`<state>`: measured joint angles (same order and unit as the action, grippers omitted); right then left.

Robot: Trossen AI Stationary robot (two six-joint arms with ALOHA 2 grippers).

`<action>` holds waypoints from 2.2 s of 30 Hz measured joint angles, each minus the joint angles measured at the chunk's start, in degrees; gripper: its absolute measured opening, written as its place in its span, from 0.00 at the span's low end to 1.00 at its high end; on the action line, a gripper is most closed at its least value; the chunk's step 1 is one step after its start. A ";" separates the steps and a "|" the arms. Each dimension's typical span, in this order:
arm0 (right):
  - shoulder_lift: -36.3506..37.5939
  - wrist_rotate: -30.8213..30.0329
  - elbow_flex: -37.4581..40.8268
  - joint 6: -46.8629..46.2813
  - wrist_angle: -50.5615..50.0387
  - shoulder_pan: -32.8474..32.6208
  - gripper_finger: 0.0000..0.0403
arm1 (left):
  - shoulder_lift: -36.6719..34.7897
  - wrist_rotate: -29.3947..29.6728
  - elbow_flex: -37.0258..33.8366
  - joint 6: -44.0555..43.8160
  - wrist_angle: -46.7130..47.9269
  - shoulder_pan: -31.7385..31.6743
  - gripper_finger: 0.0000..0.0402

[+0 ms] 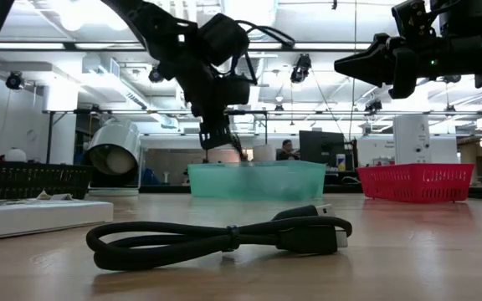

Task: Pick and place items into bin
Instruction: Put the top black charger cable into the green bin, then put the black charger cable in the green bin

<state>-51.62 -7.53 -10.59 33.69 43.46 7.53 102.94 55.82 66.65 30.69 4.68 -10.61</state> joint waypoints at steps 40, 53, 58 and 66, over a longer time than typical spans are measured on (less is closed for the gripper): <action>-0.02 -0.02 0.00 -6.04 -0.88 0.02 0.17 | -0.25 -49.30 13.56 -65.14 26.76 27.05 0.49; -0.02 -0.02 0.00 -9.38 -1.71 0.00 0.17 | 0.80 -39.40 13.64 -80.93 17.74 39.46 0.49; 0.00 0.00 0.00 -9.57 -2.16 0.02 0.17 | 4.48 -39.46 14.17 -84.97 17.93 41.65 0.48; -0.01 0.00 0.00 -9.28 -2.65 0.02 0.17 | 10.34 -48.66 14.91 -92.24 18.33 41.83 0.48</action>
<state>-51.62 -7.53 -10.59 24.41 40.82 7.55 113.27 7.16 81.56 -61.55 23.02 31.22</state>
